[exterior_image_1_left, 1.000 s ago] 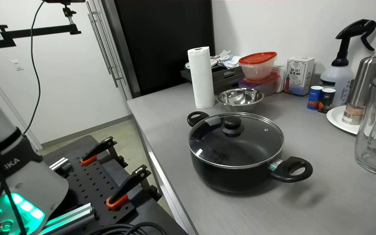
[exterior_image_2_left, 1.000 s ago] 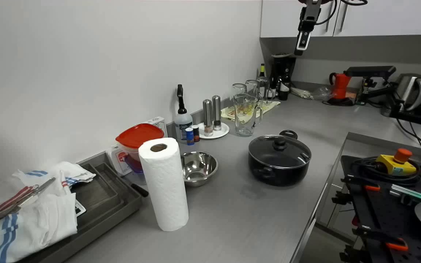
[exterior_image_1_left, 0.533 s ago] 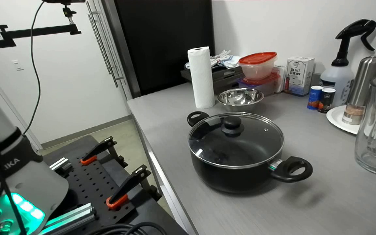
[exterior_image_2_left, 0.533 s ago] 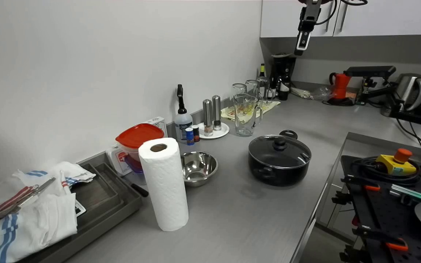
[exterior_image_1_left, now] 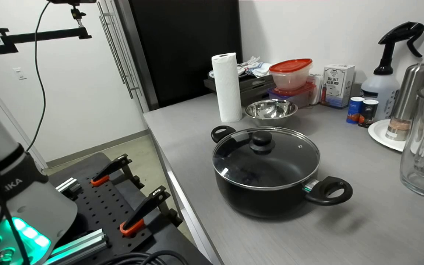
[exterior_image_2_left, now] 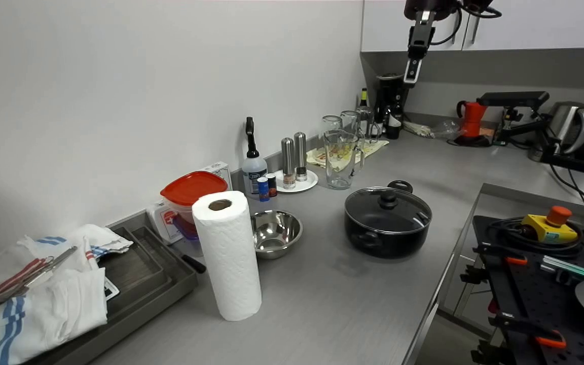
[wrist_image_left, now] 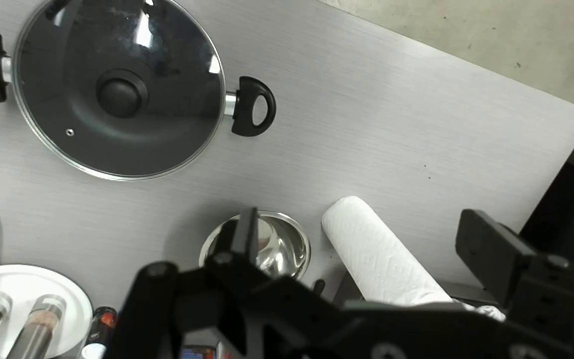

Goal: Put the glass lid from the pot on the counter.

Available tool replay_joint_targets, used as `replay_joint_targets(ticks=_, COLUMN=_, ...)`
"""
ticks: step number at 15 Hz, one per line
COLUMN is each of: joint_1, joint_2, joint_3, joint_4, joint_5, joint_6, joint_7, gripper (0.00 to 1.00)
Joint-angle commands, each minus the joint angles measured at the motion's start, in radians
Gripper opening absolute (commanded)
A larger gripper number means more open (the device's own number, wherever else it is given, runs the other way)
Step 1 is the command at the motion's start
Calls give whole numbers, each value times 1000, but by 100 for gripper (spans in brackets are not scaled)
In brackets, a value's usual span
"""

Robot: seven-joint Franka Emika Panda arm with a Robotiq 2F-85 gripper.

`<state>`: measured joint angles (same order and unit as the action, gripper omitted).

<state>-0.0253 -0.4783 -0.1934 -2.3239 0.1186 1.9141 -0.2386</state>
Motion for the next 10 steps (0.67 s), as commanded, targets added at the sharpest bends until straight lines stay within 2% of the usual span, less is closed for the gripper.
replay_joint_targets(ticks=1, joint_1=-32, joint_2=78, joint_3=2, joint_4=7, joint_5=6, joint_6=68, joint_7=19, gripper=100)
replay_joint_targets(ticks=10, joint_1=-104, joint_2=231, joint_3=-10, joint_4=-10, joint_5=2, joint_6=208, joint_7=69, gripper=100)
